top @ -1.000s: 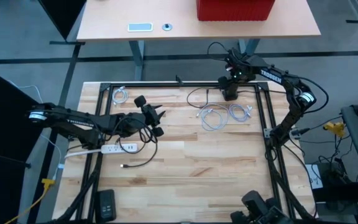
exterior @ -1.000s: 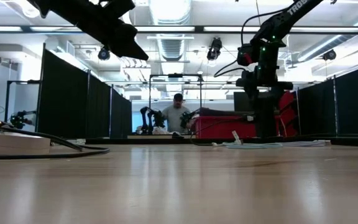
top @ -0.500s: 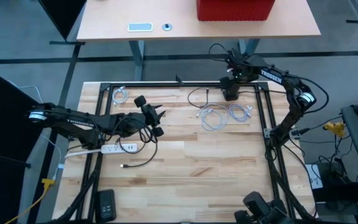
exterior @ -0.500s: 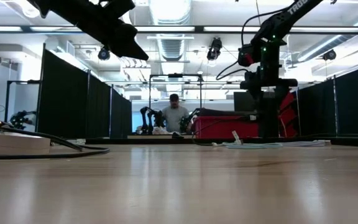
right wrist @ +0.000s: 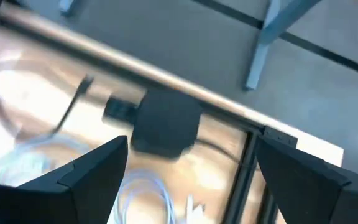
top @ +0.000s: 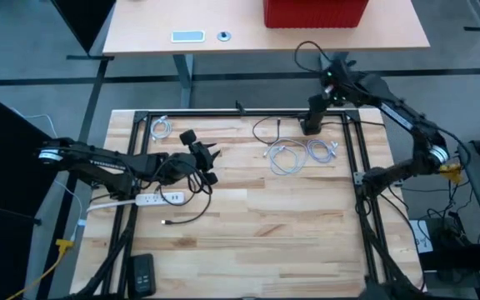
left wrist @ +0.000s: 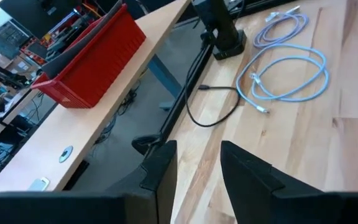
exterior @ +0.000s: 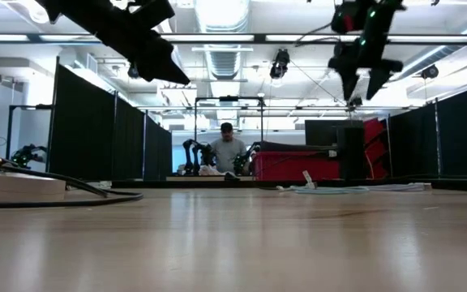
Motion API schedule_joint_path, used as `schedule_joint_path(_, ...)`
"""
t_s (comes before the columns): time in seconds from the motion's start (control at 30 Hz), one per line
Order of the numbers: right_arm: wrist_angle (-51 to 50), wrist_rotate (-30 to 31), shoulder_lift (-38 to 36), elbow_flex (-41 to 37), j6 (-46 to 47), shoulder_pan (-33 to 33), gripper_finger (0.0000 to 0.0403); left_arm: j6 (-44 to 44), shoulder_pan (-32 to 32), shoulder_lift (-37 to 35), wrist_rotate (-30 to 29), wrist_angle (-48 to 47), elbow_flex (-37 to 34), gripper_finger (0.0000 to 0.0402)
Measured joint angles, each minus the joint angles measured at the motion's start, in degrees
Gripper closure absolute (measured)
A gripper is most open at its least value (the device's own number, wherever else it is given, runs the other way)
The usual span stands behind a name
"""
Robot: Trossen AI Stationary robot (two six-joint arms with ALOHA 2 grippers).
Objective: Insert USB
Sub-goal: Move the blue charger cable to the middle of the table
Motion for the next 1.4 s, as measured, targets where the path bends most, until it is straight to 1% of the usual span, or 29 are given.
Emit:
schedule_joint_path(0.13, -3.35, -3.93, -6.25, -5.76, -0.79, 4.61, 0.0066, 0.08, -1.87, -0.38, 0.0, -0.66, 1.21, 0.0291)
schedule_joint_path(0.23, -1.84, -7.22, -11.26, -12.9, 1.66, 9.29, 0.0066, 0.08, -4.24, -0.35, 0.0, -0.6, 2.86, 0.0289)
schedule_joint_path(0.33, 5.14, -7.38, -16.41, -21.88, 5.64, 15.17, 0.007, 0.56, -6.67, -0.21, 0.04, -0.96, 3.83, 0.029)
schedule_joint_path(0.43, 16.56, -7.73, -21.02, -31.17, 8.76, 21.97, 0.008, 0.06, -8.18, -0.19, 0.09, -0.66, 4.03, 0.0296)
schedule_joint_path(0.5, 24.91, -10.4, -22.87, -36.74, 9.65, 26.85, 0.0088, -1.69, -8.85, -0.19, 0.22, -1.02, 4.03, 0.0298)
schedule_joint_path(0.57, 32.21, -12.81, -23.53, -40.97, 9.95, 31.47, 0.0096, -5.59, -9.03, -0.06, 1.55, -1.0, 4.03, 0.0298)
schedule_joint_path(0.6, 34.57, -13.45, -23.58, -42.29, 9.99, 33.68, 0.01, -8.19, -9.03, -0.06, 3.8, -1.38, 4.03, 0.0297)
schedule_joint_path(0.7, 36.2, -13.17, -22.56, -44.1, 8.98, 39.97, 0.0113, -14.35, -9.53, -0.06, 14.43, -5.08, 4.06, 0.0297)
schedule_joint_path(0.73, 36.15, -12.91, -21.96, -44.22, 7.64, 41.65, 0.0117, -15.61, -9.96, -0.05, 16.93, -6.25, 4.06, 0.0298)
schedule_joint_path(0.8, 37.11, -12.85, -20.79, -44.22, 4.96, 44.51, 0.0125, -18.7, -10.95, -0.22, 18.28, -7.77, 4.06, 0.0299)
schedule_joint_path(0.97, 43.52, -12.84, -16.63, -44.22, 0.82, 48.87, 0.0144, -26.3, -11.79, -0.67, 18.01, -12.66, 4.06, 0.03)
schedule_joint_path(1.13, 53.33, -12.85, -10.85, -44.57, -2.86, 50.15, 0.0159, -38.13, -10.28, -0.67, 17.59, -26.69, 4.6, 0.0303)
schedule_joint_path(1.3, 69.26, -13.01, -3.03, -44.57, -7.93, 50.19, 0.0172, -60.95, -8.92, -0.48, 17.55, -54.91, 11.14, 0.0299)
schedule_joint_path(1.33, 72.35, -13.32, -1.46, -44.57, -8.93, 50.19, 0.0174, -64.65, -8.92, -0.38, 17.57, -59.33, 12.1, 0.0297)
schedule_joint_path(1.4, 77.81, -14.93, 1.6, -44.57, -10.76, 50.19, 0.0178, -70.41, -8.92, -0.3, 18.29, -64.7, 13.51, 0.0294)
